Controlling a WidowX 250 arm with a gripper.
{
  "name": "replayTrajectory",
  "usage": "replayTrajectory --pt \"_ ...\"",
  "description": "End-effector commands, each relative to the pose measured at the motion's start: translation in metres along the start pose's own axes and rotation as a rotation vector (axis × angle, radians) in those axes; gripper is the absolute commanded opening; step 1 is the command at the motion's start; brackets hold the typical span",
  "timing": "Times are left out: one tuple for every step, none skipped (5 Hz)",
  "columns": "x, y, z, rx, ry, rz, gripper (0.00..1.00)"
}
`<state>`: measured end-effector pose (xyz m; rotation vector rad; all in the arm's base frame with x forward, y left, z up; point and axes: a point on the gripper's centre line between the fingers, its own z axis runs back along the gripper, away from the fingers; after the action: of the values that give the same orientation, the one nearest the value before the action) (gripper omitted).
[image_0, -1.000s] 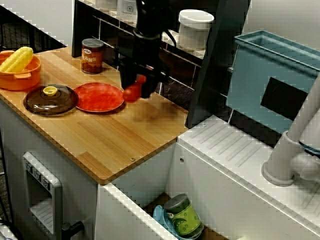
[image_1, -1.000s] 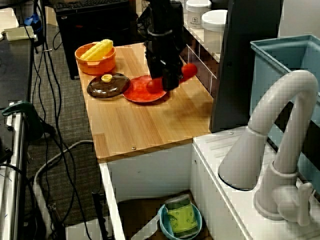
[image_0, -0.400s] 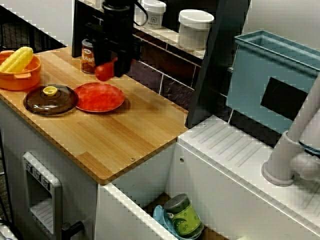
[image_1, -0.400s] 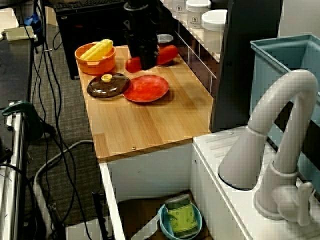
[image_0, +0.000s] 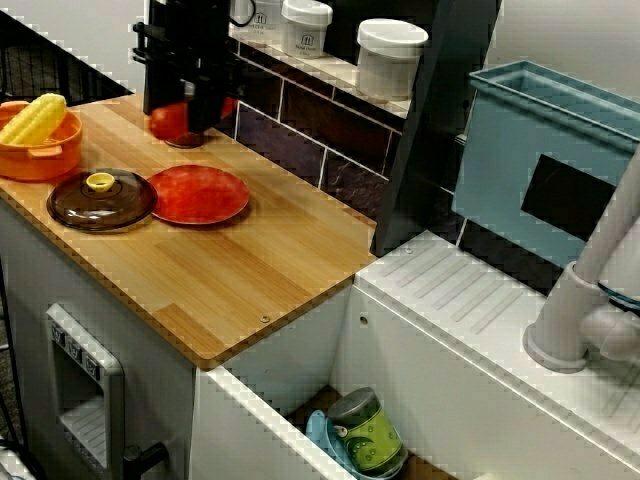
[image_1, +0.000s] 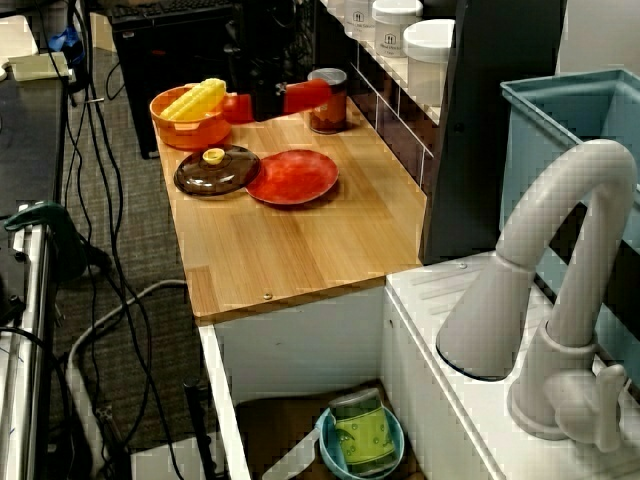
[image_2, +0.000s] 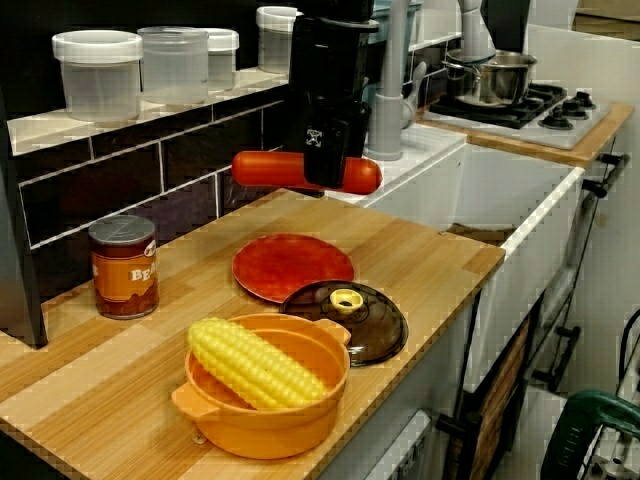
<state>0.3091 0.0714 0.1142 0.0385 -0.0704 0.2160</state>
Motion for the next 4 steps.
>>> replayTrajectory --pt "0.007 0.043 0.03 0.034 -0.126 -0.022 0.0" --pt "0.007 0.055 0.032 0.039 -0.13 -0.028 0.0" --pt "0.006 0.074 0.037 0.034 -0.14 -0.046 0.0" --pt "0.004 0.095 0.038 0.009 -0.171 -0.028 0.0"
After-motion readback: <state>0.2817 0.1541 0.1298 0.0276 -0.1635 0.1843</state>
